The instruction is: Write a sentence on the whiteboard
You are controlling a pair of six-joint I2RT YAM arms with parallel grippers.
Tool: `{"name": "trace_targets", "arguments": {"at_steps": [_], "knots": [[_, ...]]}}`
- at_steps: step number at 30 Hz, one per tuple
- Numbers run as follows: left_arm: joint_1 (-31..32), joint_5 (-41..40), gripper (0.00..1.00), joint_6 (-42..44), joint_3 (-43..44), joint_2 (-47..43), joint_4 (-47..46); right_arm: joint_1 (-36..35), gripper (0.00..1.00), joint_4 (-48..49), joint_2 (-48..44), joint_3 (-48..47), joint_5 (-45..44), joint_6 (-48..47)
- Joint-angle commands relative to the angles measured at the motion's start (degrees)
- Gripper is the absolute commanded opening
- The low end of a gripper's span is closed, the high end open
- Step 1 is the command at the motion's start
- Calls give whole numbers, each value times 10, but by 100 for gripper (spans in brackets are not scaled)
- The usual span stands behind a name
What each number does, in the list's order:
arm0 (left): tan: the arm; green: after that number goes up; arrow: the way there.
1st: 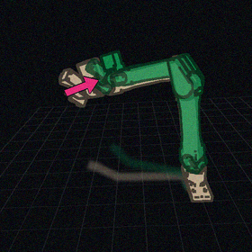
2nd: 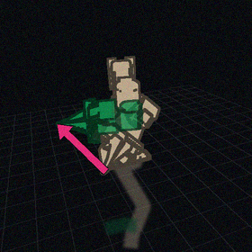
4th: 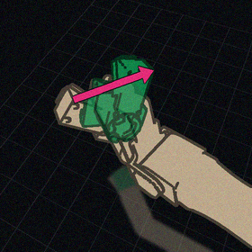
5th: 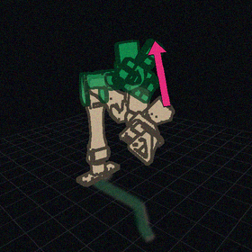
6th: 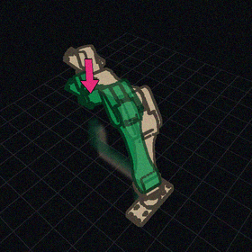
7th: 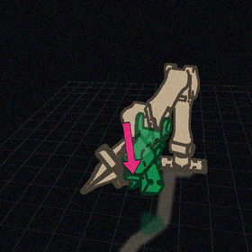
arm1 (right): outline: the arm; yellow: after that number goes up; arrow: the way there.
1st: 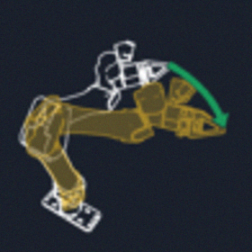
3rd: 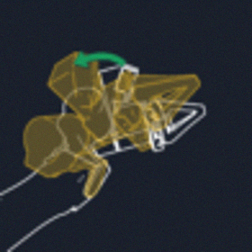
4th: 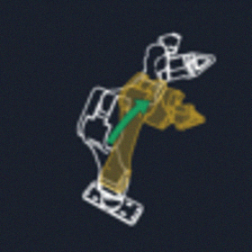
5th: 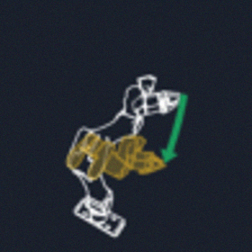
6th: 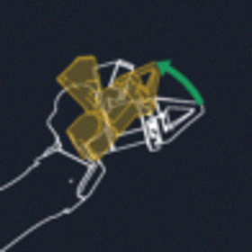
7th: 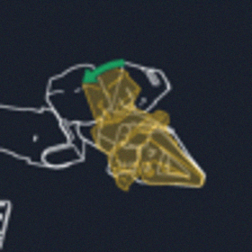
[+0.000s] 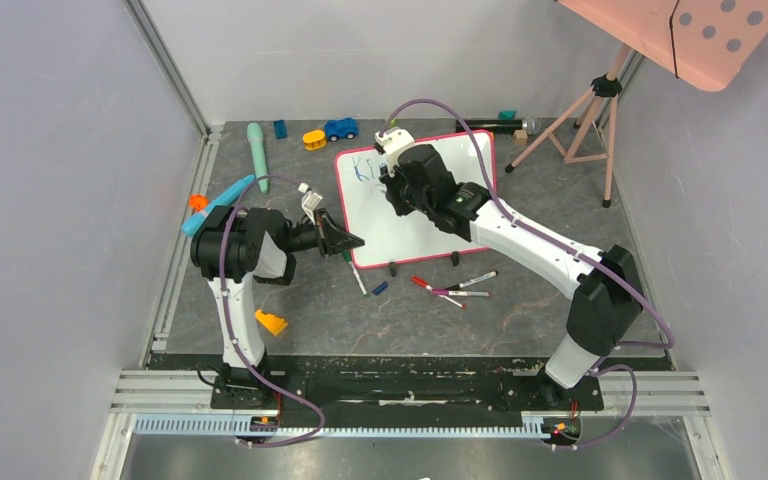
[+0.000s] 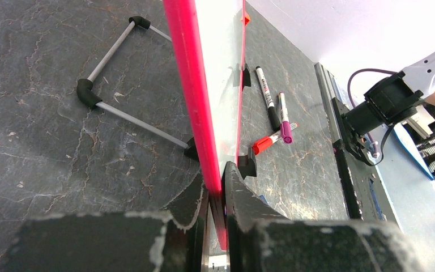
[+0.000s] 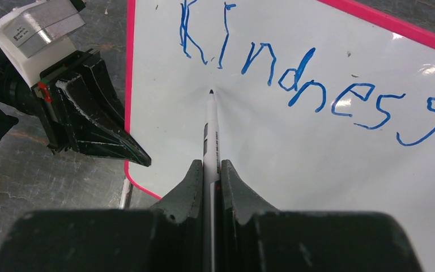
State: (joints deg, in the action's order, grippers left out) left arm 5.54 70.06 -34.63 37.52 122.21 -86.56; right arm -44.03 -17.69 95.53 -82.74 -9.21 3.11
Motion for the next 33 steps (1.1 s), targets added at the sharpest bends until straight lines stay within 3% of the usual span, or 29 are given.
{"name": "trace_targets", "arguments": {"at_steps": [1,33], "knots": [[-5,-26,3,95,-7,16,-26,2,0,15,-5,-14,-9,-5],[-5,-22,3,97,-8,14,-26,5,0,19,15,-3,-42,0]]}}
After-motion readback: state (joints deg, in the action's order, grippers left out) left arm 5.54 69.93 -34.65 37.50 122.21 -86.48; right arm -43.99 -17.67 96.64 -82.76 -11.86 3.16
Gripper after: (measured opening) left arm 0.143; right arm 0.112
